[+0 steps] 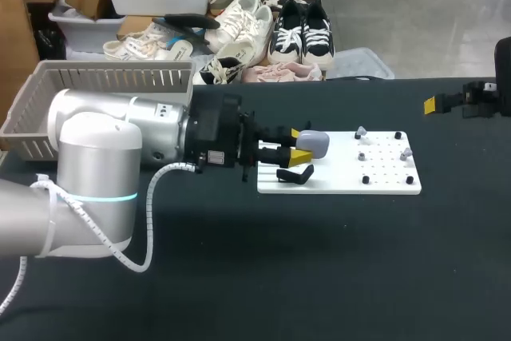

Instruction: Pick up each earbud case from the left stands, insert the matching earbuds, close the lid, and place the case in the box.

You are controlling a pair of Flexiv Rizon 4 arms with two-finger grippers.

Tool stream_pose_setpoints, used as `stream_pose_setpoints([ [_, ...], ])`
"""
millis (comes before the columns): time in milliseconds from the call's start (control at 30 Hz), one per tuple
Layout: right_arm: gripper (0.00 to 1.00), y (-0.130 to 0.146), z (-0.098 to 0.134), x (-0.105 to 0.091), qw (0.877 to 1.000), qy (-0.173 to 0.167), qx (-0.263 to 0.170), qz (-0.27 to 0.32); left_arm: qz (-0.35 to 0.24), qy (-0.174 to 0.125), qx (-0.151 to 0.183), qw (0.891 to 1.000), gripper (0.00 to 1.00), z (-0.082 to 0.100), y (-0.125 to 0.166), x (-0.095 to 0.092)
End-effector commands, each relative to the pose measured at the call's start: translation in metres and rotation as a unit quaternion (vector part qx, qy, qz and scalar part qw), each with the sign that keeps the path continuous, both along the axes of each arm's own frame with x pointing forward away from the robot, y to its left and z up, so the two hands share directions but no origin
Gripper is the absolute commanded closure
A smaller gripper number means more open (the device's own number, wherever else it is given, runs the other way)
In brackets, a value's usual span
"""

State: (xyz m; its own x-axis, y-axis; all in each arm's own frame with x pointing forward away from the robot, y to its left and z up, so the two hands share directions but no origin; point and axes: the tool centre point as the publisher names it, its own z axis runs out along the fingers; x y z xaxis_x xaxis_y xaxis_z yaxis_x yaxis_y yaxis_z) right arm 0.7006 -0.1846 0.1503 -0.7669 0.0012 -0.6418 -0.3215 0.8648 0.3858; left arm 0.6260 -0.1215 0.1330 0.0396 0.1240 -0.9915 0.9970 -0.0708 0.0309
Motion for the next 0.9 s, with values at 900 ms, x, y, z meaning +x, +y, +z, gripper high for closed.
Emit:
stream_pose_setpoints([
  [900, 0.00, 0.006, 0.010, -0.050, 0.998, -0.030, -0.024, 0.045, -0.009, -0.005, -0.020, 1.000, 1.00, -0.014, -0.016, 0.005],
])
